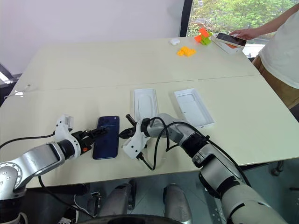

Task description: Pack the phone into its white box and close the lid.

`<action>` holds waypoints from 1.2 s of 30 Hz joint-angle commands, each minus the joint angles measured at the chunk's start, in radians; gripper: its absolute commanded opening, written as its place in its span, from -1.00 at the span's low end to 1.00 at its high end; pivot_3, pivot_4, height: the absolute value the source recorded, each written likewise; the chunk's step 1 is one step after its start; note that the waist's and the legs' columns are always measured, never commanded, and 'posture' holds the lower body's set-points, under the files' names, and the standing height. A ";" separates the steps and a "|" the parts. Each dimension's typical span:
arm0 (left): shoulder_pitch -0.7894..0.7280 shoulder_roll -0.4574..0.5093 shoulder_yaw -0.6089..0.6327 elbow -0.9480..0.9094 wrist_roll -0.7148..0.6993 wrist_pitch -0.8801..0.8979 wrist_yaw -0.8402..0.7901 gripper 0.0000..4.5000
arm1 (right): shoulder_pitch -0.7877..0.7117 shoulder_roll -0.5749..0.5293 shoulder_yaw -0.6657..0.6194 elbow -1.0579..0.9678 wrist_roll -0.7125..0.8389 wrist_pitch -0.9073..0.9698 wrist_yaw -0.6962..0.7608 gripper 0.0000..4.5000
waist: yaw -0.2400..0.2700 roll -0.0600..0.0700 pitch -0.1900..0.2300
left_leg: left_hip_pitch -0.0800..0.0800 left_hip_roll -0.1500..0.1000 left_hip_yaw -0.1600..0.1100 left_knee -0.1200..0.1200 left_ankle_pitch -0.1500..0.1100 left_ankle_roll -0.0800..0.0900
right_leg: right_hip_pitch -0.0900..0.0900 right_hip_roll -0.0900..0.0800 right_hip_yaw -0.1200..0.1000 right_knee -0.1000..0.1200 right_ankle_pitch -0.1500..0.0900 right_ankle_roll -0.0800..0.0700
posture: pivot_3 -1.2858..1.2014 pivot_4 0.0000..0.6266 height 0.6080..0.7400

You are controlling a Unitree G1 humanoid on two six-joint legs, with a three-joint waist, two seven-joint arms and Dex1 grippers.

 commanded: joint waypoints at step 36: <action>0.066 0.113 0.012 -0.080 -0.055 -0.019 -0.207 0.96 | 0.026 0.024 0.053 -0.016 0.018 0.021 0.039 -1.00 | 0.003 -0.002 0.001 | -0.002 0.013 0.004 0.000 -0.005 -0.009 | -0.005 0.012 0.002 -0.001 0.000 0.000 | 0.03 -0.52 1.00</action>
